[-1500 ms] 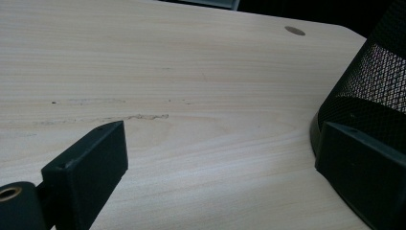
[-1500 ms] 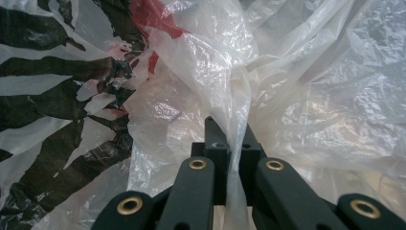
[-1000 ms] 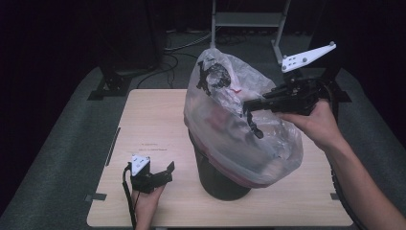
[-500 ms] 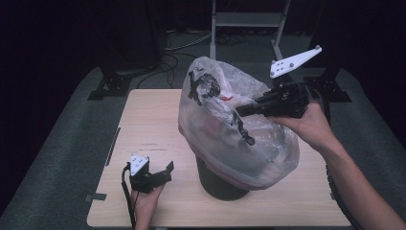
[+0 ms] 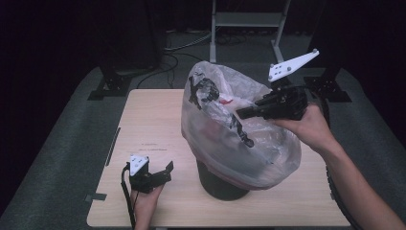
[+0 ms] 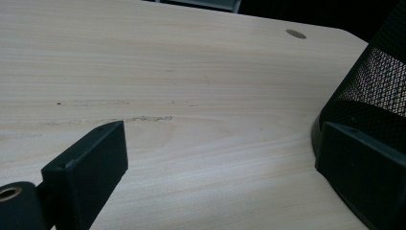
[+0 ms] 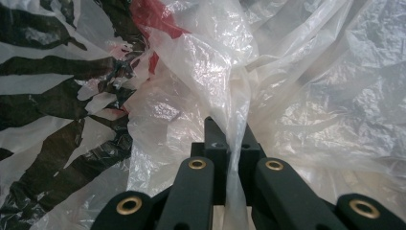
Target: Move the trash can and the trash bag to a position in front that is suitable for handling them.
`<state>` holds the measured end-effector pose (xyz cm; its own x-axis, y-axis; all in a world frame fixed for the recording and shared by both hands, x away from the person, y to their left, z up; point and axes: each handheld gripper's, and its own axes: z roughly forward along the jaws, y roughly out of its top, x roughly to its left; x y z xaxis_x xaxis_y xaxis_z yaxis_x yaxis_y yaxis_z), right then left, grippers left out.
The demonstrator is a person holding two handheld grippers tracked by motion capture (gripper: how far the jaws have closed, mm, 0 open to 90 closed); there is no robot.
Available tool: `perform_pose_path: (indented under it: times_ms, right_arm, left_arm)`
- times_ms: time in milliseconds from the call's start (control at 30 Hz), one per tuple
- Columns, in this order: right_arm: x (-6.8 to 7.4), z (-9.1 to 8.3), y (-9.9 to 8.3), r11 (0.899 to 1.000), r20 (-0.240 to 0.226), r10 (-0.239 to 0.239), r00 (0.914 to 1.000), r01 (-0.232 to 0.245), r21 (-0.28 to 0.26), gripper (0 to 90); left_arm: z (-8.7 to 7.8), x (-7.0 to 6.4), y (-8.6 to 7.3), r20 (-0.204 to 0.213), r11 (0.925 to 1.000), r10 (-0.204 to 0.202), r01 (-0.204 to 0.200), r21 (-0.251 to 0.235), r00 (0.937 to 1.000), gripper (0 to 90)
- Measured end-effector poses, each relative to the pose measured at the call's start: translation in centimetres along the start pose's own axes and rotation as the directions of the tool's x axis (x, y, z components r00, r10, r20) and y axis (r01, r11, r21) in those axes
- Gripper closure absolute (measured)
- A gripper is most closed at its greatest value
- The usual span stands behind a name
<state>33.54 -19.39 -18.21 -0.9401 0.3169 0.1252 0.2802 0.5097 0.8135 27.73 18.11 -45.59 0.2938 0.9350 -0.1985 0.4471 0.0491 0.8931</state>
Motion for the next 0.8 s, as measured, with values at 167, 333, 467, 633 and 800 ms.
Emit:
perform_pose_path:
  times_ms: [167, 333, 467, 633, 800]
  right_arm:
    - [0.1, 0.4, -0.1, 1.0, 0.011, -0.008, 0.9999, 0.008, 0.022, 89.0]
    - [0.1, 0.5, -0.2, 0.999, 0.018, -0.014, 0.9998, 0.013, 0.033, 89.0]
    - [0.2, 0.5, -0.1, 0.998, 0.021, -0.034, 0.9992, 0.033, 0.048, 89.0]
    - [0.3, 0.8, 0.0, 0.995, 0.023, -0.062, 0.9978, 0.06, 0.078, 89.0]
    - [0.4, 1.2, 0.0, 0.992, 0.005, -0.08, 0.9968, 0.079, 0.096, 88.9]
  left_arm:
    - [0.0, 0.0, 0.0, 0.001, 1.0, -0.001, 0.001, -0.001, 1.0, 3.0]
    - [-0.1, 0.1, 0.0, 0.0, 1.0, -0.003, 0.003, -0.001, 1.0, 3.0]
    - [-0.1, 0.1, 0.0, 0.001, 1.0, -0.006, 0.006, -0.001, 1.0, 3.0]
    - [-0.1, 0.2, 0.0, 0.0, 1.0, -0.008, 0.008, -0.005, 1.0, 3.0]
    - [-0.1, 0.2, 0.0, -0.001, 0.9999, -0.012, 0.012, -0.008, 0.9999, 3.0]
